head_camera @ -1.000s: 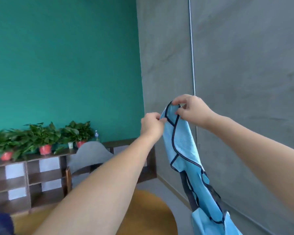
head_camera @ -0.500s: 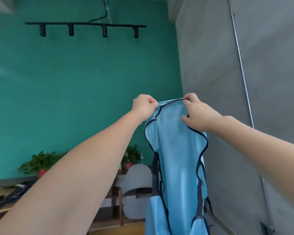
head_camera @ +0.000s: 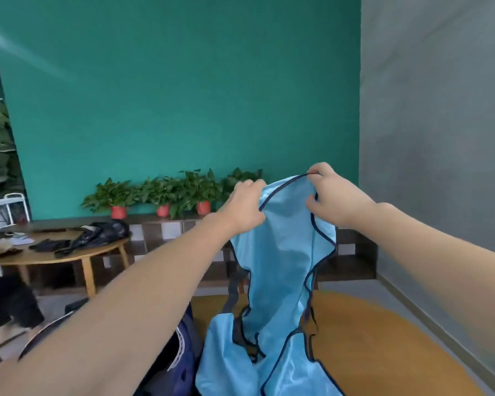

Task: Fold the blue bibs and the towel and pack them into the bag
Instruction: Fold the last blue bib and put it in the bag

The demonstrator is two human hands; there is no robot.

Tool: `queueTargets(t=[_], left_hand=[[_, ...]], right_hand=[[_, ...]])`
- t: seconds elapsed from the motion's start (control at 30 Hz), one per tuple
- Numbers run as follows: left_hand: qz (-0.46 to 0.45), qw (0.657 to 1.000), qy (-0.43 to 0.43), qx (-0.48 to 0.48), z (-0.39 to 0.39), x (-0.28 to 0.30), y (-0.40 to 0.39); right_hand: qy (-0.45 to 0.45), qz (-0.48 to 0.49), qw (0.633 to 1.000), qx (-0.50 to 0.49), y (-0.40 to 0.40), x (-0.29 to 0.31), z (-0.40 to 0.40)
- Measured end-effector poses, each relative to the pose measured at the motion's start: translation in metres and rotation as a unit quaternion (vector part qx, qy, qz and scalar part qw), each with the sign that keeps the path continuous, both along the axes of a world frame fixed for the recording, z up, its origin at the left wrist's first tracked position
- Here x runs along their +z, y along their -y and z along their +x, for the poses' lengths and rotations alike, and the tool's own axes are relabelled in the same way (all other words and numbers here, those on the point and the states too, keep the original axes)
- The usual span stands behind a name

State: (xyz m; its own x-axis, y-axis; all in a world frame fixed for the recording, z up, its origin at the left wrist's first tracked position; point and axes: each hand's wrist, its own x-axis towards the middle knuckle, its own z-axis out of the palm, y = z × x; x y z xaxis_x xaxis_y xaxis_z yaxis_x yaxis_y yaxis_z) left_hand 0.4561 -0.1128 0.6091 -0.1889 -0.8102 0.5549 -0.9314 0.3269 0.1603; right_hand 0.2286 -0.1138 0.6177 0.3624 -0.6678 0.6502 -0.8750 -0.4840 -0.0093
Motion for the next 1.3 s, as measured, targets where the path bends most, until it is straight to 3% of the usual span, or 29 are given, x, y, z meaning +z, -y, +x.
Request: queueTargets(t=[0.2,0.33,0.47,0.57,0.7,0.8,0.9,1.07,1.3], left_hand=[[0.199,0.979,-0.042,-0.026,0.041,-0.169,0.018],[0.264,0.963,-0.038,-0.021,0.059,-0.249,0.001],[0.281,0.956,-0.077,-0.019,0.067,-0.291,-0.017],[0.235,0.965,-0.112,-0.033,0.06,-0.311,-0.038],[0.103,0.981,-0.148,-0.073,0.044,-0.347,-0.072],[0.048,0.981,-0.171,-0.074,0.036,-0.382,-0.092],[0.044,0.976,-0.196,-0.083,0.033,-0.394,-0.098],[0.069,0.983,-0.166,-0.045,0.03,-0.391,-0.105],[0.137,0.955,-0.263,-0.029,0.037,-0.391,-0.11]], right_hand=[[-0.038,0.156,0.987,0.002,0.034,-0.167,0.019],[-0.006,0.262,0.964,0.036,0.026,-0.265,0.019],[0.059,0.307,0.947,0.069,0.001,-0.32,0.019],[0.114,0.261,0.955,0.085,-0.027,-0.344,0.024],[0.182,0.2,0.956,0.113,-0.063,-0.372,0.042],[0.19,0.184,0.954,0.141,-0.073,-0.395,0.054],[0.14,0.161,0.962,0.173,-0.076,-0.4,0.053],[0.087,0.187,0.955,0.213,-0.081,-0.401,0.054],[0.054,0.169,0.955,0.239,-0.084,-0.403,0.055]])
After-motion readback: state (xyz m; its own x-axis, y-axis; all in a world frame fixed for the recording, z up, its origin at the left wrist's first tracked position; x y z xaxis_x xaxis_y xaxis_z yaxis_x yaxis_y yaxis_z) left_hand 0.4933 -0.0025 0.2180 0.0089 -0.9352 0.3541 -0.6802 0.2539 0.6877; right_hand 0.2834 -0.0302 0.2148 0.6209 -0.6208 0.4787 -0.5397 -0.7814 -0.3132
